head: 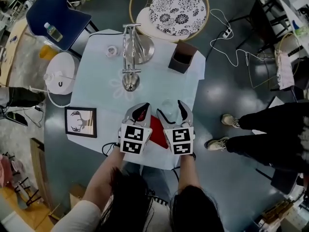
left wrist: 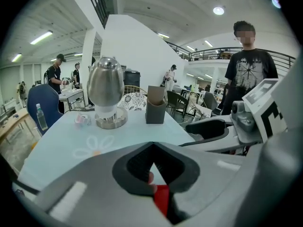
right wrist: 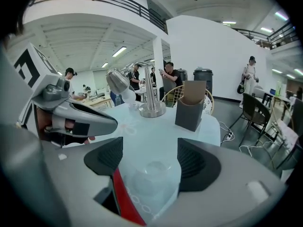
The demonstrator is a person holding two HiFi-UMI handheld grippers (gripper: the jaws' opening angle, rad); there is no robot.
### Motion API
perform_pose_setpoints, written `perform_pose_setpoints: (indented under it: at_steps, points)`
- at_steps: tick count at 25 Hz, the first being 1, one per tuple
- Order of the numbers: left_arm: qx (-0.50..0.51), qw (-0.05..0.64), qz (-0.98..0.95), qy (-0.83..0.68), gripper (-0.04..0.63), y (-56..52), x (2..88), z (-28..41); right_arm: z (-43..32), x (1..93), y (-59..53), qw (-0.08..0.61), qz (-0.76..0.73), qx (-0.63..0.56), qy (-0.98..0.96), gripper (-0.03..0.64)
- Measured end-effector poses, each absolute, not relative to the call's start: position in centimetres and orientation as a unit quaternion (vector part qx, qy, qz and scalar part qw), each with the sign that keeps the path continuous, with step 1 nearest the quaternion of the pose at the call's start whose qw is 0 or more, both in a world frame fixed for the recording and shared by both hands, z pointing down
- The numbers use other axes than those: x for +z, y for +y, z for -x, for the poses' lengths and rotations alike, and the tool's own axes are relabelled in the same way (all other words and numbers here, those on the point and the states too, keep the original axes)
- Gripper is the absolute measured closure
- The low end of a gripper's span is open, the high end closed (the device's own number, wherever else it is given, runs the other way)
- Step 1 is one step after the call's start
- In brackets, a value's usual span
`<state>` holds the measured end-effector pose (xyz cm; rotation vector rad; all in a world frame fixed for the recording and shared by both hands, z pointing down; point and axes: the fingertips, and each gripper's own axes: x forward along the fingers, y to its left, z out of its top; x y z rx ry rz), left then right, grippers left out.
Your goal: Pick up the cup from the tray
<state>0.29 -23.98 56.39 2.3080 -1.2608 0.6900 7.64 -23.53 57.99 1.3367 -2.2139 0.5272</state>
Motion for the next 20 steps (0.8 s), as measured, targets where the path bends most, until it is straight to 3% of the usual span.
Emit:
perform_pose_setpoints:
  at_steps: [5,12,20]
  points:
    - [0.245,0.195,-0.839,-0.445,0.594,-22.9,54.5,-0.1,-6.8,55.4,-22.1,0.243,-0.495,0.182,-0.814,0.249]
    - [0.219,0.188,-0.849,-0.444,0.595,-21.7,51.1,0.4,-6.6,51.5,-21.4,0.228,-0.514,0.150,-0.813,0.319]
    - [0.185,0.170,-0.860,-0.444,0.594,-20.5,47.0,0.5,-7.0,46.4,-19.9,0.194,-0.552,0.120,-0.802,0.479]
